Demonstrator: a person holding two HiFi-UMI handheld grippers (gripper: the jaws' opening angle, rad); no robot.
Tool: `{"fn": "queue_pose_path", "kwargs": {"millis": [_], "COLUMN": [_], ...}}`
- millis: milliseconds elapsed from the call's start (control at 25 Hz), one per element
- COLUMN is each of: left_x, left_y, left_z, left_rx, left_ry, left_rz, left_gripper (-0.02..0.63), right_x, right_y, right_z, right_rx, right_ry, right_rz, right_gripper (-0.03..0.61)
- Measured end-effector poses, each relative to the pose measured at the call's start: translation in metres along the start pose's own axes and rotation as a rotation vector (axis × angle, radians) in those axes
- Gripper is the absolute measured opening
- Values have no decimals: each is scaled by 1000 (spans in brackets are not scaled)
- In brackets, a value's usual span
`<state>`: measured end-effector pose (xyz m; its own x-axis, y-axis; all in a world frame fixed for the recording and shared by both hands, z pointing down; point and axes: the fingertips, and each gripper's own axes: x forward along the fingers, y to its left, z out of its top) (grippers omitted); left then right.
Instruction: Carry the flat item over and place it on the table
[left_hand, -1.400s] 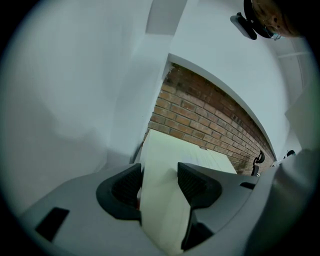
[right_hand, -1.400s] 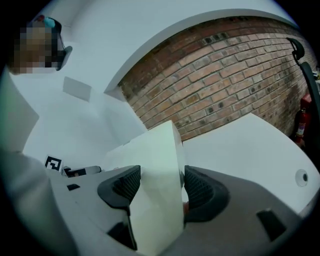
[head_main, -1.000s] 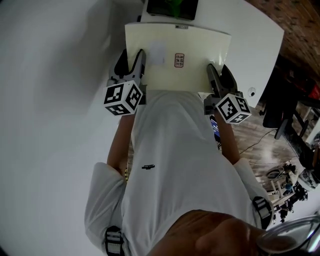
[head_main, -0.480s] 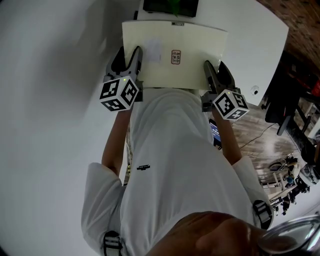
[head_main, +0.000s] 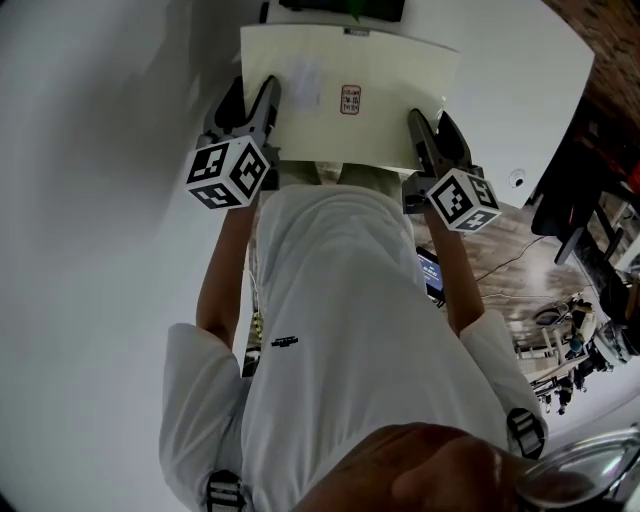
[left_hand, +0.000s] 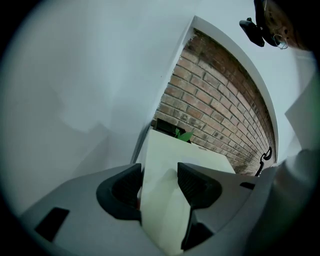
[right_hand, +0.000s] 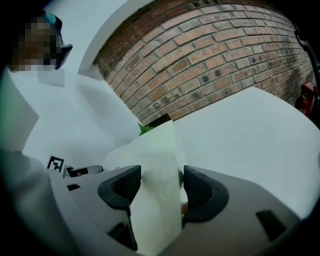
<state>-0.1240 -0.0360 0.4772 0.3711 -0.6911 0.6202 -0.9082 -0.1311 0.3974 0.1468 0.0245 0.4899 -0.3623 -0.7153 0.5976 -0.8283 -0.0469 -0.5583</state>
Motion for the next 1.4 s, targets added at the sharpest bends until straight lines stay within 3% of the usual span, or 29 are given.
{"fn": "queue_pose_path", "kwargs": {"millis": [680, 1400], "left_x": [75, 100], "left_y": [6, 13], "left_z": [-13, -39], "left_rx": [15, 10], "left_ry": [77, 104], "left_rz": [-17, -32], "left_gripper": [236, 236], "right_x": [47, 60], "right_y": [-47, -70], "right_z": [-2, -19], "right_rx": [59, 75], "right_ry": [57, 75], "right_rz": [-80, -115], "right_gripper": [290, 290]}}
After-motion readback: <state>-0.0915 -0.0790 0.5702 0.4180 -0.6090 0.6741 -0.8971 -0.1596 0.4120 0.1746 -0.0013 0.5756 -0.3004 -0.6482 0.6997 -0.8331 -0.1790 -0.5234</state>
